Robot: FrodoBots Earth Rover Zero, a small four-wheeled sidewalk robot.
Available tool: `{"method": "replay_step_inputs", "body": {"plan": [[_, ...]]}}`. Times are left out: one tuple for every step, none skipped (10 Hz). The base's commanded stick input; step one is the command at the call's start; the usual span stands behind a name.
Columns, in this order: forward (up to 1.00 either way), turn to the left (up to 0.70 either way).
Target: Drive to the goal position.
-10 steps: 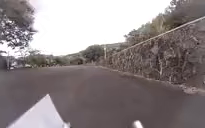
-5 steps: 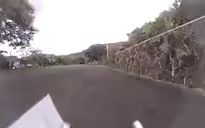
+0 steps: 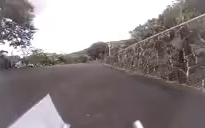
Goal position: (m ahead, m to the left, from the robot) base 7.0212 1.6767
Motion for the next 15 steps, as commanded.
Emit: {"method": "replay_step_inputs", "body": {"plan": [[0.29,0.0],[0.19,0.0],[0.1,0.0],[0.0,0.0],[0.0,0.0],[0.0,0.0],[0.0,0.0],[0.0,0.0],[0.0,0.0],[0.0,0.0],[0.0,0.0],[0.0,0.0],[0.35,0.0],[0.73,0.0],[1.0,0.0]]}}
